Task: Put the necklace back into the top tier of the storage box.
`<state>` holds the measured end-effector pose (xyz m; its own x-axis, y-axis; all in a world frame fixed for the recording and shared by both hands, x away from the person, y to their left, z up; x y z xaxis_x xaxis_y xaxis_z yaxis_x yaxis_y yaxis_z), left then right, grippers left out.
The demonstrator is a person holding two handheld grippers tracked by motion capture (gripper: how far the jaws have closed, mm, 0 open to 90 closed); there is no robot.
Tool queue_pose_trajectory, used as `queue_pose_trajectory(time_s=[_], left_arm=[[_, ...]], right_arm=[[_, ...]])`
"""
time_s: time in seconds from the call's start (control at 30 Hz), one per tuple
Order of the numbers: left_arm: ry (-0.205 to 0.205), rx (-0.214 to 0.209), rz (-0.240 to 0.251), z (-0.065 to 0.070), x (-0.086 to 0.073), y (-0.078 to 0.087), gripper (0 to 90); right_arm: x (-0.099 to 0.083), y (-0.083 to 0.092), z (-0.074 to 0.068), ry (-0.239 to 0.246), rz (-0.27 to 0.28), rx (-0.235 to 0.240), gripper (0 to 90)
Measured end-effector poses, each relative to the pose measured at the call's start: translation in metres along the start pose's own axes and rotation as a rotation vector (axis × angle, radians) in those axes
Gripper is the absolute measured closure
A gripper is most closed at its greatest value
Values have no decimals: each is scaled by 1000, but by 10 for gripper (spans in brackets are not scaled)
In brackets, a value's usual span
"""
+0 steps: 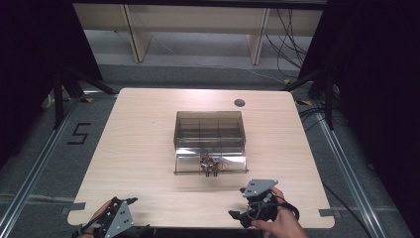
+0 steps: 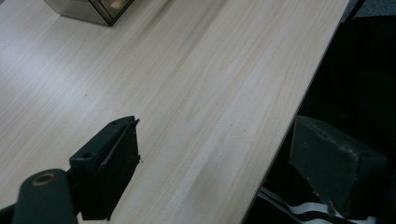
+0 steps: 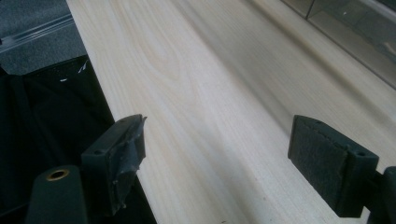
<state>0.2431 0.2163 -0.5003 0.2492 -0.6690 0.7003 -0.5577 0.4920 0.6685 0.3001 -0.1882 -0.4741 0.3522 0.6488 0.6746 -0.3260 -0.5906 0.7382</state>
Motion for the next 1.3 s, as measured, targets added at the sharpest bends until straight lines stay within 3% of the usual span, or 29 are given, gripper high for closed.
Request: queue_pose_trajectory(time_s=[0.2, 0.23, 0.5, 0.6, 1.03, 1.07, 1.23, 1.3], left_arm=[[1, 0, 1, 0, 0, 0, 151], [2, 1, 2, 0, 0, 0, 151], [-2, -1, -2, 0, 0, 0, 151], [-1, -13, -3, 0, 0, 1, 151], [0, -6, -2, 1, 0, 0, 151], [-4, -6, -7, 0, 0, 0, 151], [-3, -3, -7, 1, 0, 0, 151], [-4, -2, -7, 1, 0, -1, 151]], right_arm=[[-6, -2, -2, 0, 7, 0, 200], [-7, 0, -3, -26, -10, 0, 200], [-17, -2, -6, -25, 9, -4, 190], [-20, -2, -8, -48, 4, -10, 189], [-30, -3, -15, -43, 20, -50, 186], [-30, -2, -15, -49, 3, -40, 186], [-32, -2, -16, -26, 22, -45, 187], [-32, -2, -17, -40, 20, -48, 185]])
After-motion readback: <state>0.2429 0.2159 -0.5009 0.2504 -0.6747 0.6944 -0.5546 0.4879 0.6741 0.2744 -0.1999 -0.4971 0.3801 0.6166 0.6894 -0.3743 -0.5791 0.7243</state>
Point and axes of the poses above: each handheld gripper's, and its own axes: y roughly backward along the jaws, x roughly out of its top, z roughly to its right, the point moved 1 cm from there along -y, roughly forward along the jaws, and after that the axes turned 3 degrees about y, right-handed, at the moved point
